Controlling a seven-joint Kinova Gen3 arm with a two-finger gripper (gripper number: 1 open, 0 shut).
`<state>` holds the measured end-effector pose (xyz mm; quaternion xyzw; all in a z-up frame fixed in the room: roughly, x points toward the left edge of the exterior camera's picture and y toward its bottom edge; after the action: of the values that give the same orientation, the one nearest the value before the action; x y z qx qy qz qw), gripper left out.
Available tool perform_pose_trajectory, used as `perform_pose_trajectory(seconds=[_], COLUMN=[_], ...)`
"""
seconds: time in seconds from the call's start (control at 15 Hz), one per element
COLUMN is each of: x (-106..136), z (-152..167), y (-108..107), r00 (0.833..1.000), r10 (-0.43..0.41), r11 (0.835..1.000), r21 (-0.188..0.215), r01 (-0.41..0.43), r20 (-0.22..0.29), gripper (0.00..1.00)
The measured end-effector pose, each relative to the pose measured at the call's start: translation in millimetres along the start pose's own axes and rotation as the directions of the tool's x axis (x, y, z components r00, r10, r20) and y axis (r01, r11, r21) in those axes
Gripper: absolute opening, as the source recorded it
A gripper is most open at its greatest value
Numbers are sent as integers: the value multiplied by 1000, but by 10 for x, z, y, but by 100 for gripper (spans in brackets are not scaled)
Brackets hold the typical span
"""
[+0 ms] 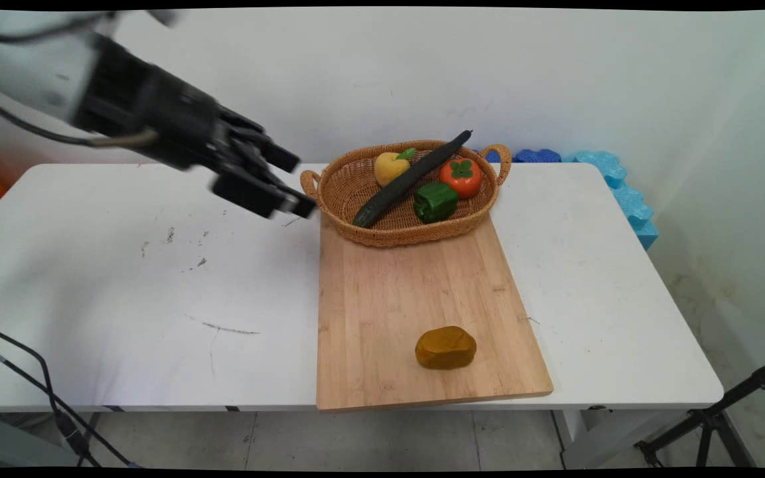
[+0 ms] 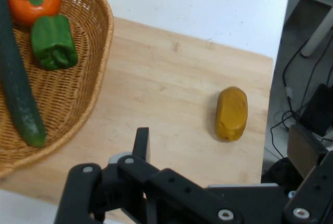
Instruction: Pick up the potato from the cutting board
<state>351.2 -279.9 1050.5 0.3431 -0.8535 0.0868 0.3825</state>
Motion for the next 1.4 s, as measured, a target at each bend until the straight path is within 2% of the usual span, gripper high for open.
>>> perform_pose_trajectory(seconds=[0.4, 0.73, 1.13, 1.4], x=[140, 160, 106, 59], z=[827, 1584, 2356, 2710], y=[321, 581, 749, 829], r00=[994, 980, 966, 958], r10=[-29, -39, -20, 0], r11=[1000, 999, 1000, 1000], r21=[14, 13, 21, 17], r01=[27, 37, 15, -6], r20=[107, 197, 260, 286], gripper=[100, 100, 100, 100])
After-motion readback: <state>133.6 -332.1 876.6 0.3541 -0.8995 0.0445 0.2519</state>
